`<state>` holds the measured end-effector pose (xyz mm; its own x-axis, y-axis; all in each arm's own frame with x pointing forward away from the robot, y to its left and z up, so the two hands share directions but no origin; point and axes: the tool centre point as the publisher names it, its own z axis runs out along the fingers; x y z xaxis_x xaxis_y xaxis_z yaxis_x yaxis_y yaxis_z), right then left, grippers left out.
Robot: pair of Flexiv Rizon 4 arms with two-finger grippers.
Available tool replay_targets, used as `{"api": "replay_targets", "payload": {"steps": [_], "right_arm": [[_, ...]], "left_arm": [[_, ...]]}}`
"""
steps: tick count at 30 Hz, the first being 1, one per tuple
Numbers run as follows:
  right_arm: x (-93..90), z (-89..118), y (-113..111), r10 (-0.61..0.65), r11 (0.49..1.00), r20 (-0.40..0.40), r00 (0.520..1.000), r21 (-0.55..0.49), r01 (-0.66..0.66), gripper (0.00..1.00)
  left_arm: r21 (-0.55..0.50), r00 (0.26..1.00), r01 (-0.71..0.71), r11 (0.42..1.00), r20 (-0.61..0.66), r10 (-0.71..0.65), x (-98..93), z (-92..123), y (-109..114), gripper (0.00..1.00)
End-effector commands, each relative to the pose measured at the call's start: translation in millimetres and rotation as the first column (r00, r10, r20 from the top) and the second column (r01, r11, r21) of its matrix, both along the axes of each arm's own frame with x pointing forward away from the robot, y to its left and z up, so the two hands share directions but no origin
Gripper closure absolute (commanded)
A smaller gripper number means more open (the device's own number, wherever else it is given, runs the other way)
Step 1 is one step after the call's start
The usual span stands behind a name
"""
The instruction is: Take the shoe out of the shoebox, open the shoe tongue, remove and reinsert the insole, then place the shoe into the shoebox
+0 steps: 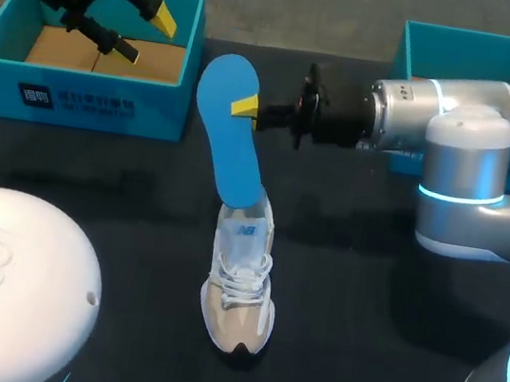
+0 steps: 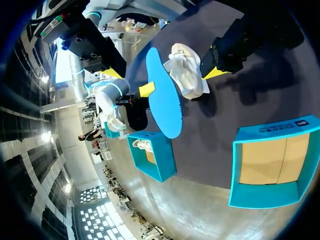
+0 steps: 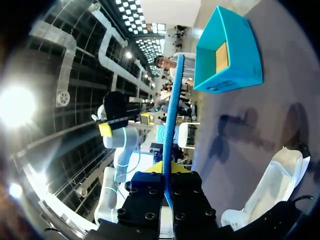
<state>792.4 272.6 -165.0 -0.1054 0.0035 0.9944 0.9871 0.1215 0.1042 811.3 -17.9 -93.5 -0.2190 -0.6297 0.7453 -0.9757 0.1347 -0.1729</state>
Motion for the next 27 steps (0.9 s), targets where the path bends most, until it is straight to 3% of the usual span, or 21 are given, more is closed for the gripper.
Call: {"api": "replay_targets", "payload": {"steps": [1, 14, 19, 27], "right_arm": [[3.1, -2.6, 1.7, 0.004, 1.0, -0.002, 1.0, -0.005, -0.004, 1.0], [12.8, -34.7, 0.6, -0.003, 0.999, 0.014, 1.0, -0.051, 0.004, 1.0], [10.5, -36.1, -3.0, -0.021, 0.998, 0.042, 0.999, -0.061, 0.023, 1.0], [10.5, -36.1, -3.0, -0.021, 0.998, 0.042, 0.999, -0.061, 0.023, 1.0]], "left_arm": [[0.001, 1.0, -0.001, 1.0, 0.001, 0.001, -1.3, -0.2, 0.3, 0.0], [0.266, 0.999, -0.019, 0.964, -0.044, 0.032, 23.0, -4.6, -35.8, 0.0], [0.34, 0.993, -0.009, 0.94, -0.109, 0.049, 35.3, -11.5, -43.3, 0.0], [0.439, 0.995, -0.056, 0.897, -0.054, 0.088, 41.9, -17.0, -60.0, 0.0]]}}
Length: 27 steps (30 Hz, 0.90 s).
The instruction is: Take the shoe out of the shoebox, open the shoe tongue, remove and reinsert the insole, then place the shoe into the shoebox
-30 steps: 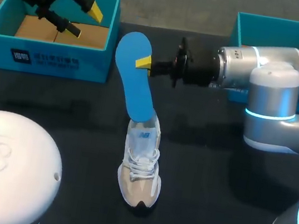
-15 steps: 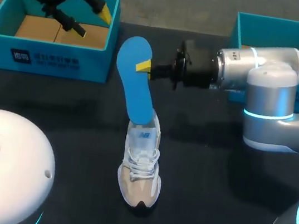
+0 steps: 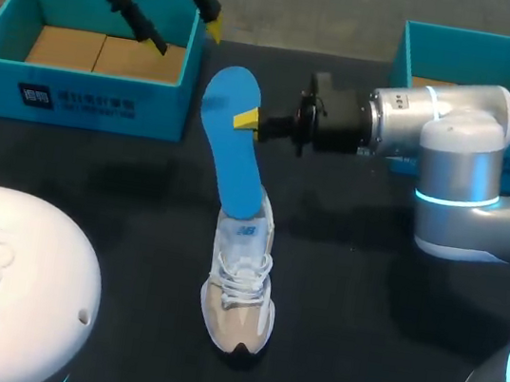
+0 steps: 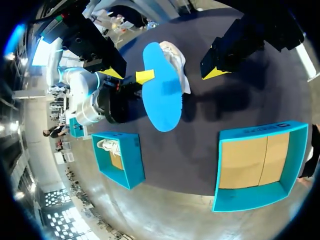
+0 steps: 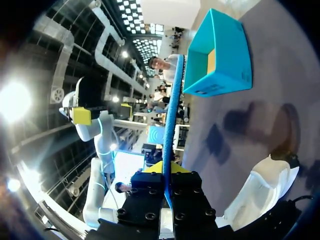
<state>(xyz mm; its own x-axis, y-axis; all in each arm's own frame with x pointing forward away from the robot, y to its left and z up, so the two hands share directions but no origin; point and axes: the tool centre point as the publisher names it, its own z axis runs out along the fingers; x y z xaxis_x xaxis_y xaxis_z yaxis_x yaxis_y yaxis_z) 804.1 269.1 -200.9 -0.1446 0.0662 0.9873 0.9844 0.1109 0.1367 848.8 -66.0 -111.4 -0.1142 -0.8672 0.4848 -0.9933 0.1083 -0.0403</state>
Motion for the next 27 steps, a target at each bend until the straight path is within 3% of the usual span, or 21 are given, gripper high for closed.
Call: {"api": "replay_targets", "payload": {"steps": [1, 15, 26, 27], "right_arm": [[-1.2, -0.2, 0.6, -0.004, 1.0, 0.001, 1.0, -0.001, 0.004, 1.0], [-1.2, -0.2, 0.6, -0.004, 1.0, 0.001, 1.0, -0.001, 0.004, 1.0], [-1.2, -0.2, 0.6, -0.004, 1.0, 0.001, 1.0, -0.001, 0.004, 1.0], [-1.2, -0.2, 0.6, -0.004, 1.0, 0.001, 1.0, -0.001, 0.004, 1.0]], "left_arm": [[0.089, 1.0, -0.003, 0.996, 0.013, 0.002, 4.4, 0.9, -11.8, 0.0], [0.195, 1.0, 0.028, 0.98, -0.01, -0.026, -5.5, 22.0, -34.0, 0.0], [0.213, 0.999, 0.042, 0.976, -0.023, -0.037, -29.8, 38.0, -56.4, 0.0], [0.202, 0.999, 0.037, 0.979, -0.01, -0.035, -40.0, 42.1, -58.7, 0.0]]}}
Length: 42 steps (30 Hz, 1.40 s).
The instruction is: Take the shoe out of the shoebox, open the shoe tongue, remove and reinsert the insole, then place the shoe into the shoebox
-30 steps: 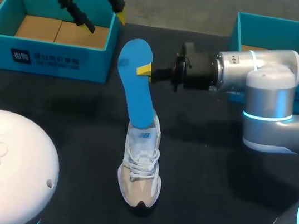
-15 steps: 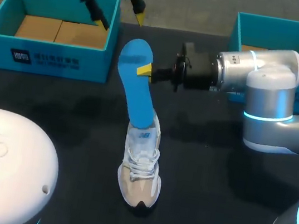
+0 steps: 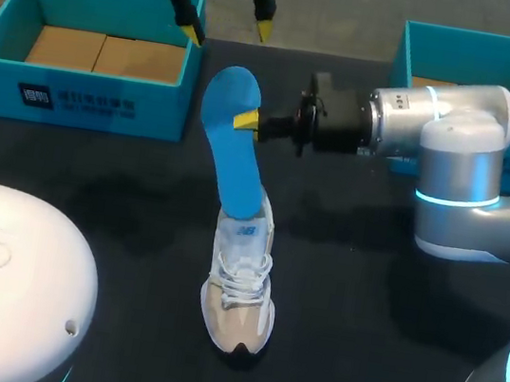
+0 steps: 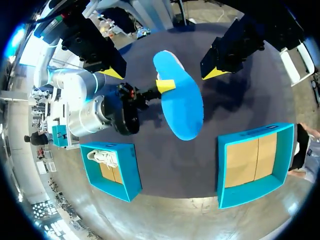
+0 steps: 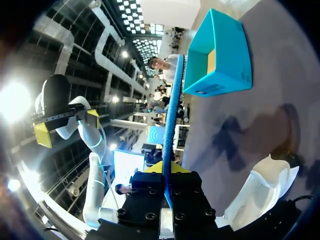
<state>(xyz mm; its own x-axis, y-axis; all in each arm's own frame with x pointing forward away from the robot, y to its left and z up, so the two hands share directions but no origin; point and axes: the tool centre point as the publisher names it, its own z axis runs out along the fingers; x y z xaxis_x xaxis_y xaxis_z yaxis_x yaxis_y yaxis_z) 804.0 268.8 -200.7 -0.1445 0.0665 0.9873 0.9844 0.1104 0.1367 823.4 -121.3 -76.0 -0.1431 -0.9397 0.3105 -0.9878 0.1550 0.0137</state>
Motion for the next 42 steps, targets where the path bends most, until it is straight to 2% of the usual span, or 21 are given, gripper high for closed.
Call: {"api": "replay_targets", "payload": {"steps": [1, 6, 16, 19, 23, 28, 29, 30, 32, 33, 35, 37, 42], "right_arm": [[-1.0, -0.4, 0.8, -0.003, 1.0, 0.001, 1.0, 0.0, 0.003, 1.0], [-1.0, -0.4, 0.8, -0.003, 1.0, 0.001, 1.0, 0.0, 0.003, 1.0], [-1.0, -0.4, 0.8, -0.003, 1.0, 0.001, 1.0, 0.0, 0.003, 1.0], [-1.0, -0.4, 0.8, -0.003, 1.0, 0.001, 1.0, 0.0, 0.003, 1.0], [-1.0, -0.4, 0.8, -0.003, 1.0, 0.001, 1.0, 0.0, 0.003, 1.0], [-1.0, -0.4, 0.8, -0.003, 1.0, 0.001, 1.0, 0.0, 0.003, 1.0], [-1.0, -0.4, 0.8, -0.003, 1.0, 0.001, 1.0, 0.0, 0.003, 1.0], [-1.0, -0.4, 0.8, -0.003, 1.0, 0.001, 1.0, 0.0, 0.003, 1.0], [-1.0, -0.4, 0.8, -0.003, 1.0, 0.001, 1.0, 0.0, 0.003, 1.0], [-1.0, -0.4, 0.8, -0.003, 1.0, 0.001, 1.0, 0.0, 0.003, 1.0], [-1.0, -0.4, 0.8, -0.003, 1.0, 0.001, 1.0, 0.0, 0.003, 1.0], [-1.0, -0.4, 0.8, -0.003, 1.0, 0.001, 1.0, 0.0, 0.003, 1.0], [-1.0, -0.4, 0.8, -0.003, 1.0, 0.001, 1.0, 0.0, 0.003, 1.0]], "left_arm": [[0.003, 1.0, -0.005, 1.0, 0.027, 0.005, -16.1, 7.0, -3.6, 0.0], [-0.008, 0.999, 0.008, 1.0, 0.032, -0.008, -32.7, 5.8, -6.7, 0.0], [-0.004, 1.0, -0.014, 1.0, 0.008, 0.014, -38.8, 1.5, 1.1, 0.0], [-0.067, 0.999, -0.031, 0.997, 0.004, 0.032, -36.1, 5.6, 9.0, 0.0], [-0.209, 1.0, -0.026, 0.977, -0.017, 0.023, -30.7, 9.5, 23.7, 0.0], [-0.357, 1.0, -0.01, 0.934, -0.031, -0.002, -25.0, 1.5, 40.9, 0.0], [-0.357, 1.0, -0.01, 0.934, -0.031, -0.002, -25.0, 1.5, 40.9, 0.0], [-0.416, 1.0, -0.004, 0.91, -0.03, -0.009, -23.5, -3.3, 45.7, 0.0], [-0.442, 1.0, -0.003, 0.897, -0.027, -0.01, -23.0, -4.6, 48.0, 0.0], [-0.502, 1.0, 0.011, 0.865, -0.014, -0.021, -23.0, -7.7, 52.5, 0.0], [-0.524, 1.0, 0.013, 0.852, -0.011, -0.021, -22.7, -9.0, 54.7, 0.0], [-0.585, 0.999, 0.023, 0.811, -0.006, -0.033, -23.3, -12.9, 59.0, 0.0], [-0.66, 1.0, 0.023, 0.751, 0.005, -0.027, -21.7, -13.2, 65.1, 0.0]]}}
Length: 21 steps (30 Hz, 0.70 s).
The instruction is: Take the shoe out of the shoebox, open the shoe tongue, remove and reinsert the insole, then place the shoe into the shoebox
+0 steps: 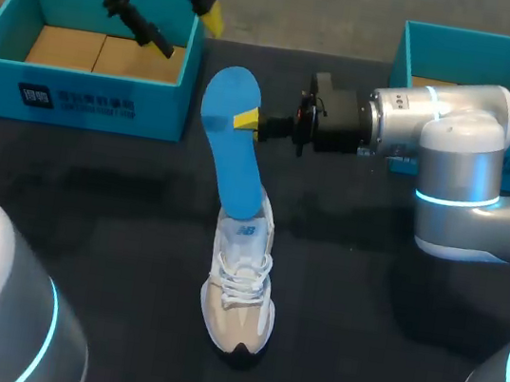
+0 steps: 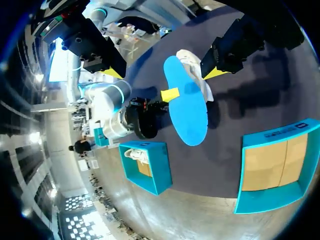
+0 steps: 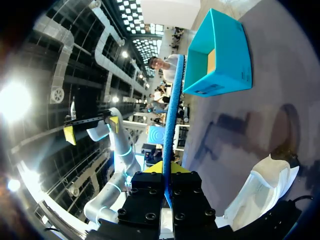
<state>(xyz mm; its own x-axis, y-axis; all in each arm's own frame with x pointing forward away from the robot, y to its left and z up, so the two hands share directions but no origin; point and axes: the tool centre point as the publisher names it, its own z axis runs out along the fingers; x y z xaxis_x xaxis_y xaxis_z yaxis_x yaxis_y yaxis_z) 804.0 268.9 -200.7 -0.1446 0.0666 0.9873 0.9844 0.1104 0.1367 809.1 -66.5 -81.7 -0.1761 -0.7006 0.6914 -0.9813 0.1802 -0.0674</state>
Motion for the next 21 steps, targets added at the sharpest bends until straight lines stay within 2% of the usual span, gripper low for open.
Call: {"api": "replay_targets", "payload": {"steps": [1, 7, 12, 21], "right_arm": [[-1.0, -0.4, 0.8, -0.003, 1.0, 0.001, 1.0, 0.0, 0.003, 1.0], [-1.0, -0.4, 0.8, -0.003, 1.0, 0.001, 1.0, 0.0, 0.003, 1.0], [-1.0, -0.4, 0.8, -0.003, 1.0, 0.001, 1.0, 0.0, 0.003, 1.0], [-1.0, -0.4, 0.8, -0.003, 1.0, 0.001, 1.0, 0.0, 0.003, 1.0]], "left_arm": [[-0.289, 1.0, -0.01, 0.957, -0.022, 0.004, -7.1, -6.1, 11.9, 0.0], [-0.411, 1.0, 0.005, 0.911, -0.008, -0.008, -6.1, -5.2, 15.5, 0.0], [-0.512, 1.0, 0.0, 0.859, -0.004, -0.003, 0.8, -15.0, 17.4, 0.0], [-0.586, 1.0, -0.005, 0.811, 0.01, 0.014, 8.8, -23.6, 23.8, 0.0]]}}
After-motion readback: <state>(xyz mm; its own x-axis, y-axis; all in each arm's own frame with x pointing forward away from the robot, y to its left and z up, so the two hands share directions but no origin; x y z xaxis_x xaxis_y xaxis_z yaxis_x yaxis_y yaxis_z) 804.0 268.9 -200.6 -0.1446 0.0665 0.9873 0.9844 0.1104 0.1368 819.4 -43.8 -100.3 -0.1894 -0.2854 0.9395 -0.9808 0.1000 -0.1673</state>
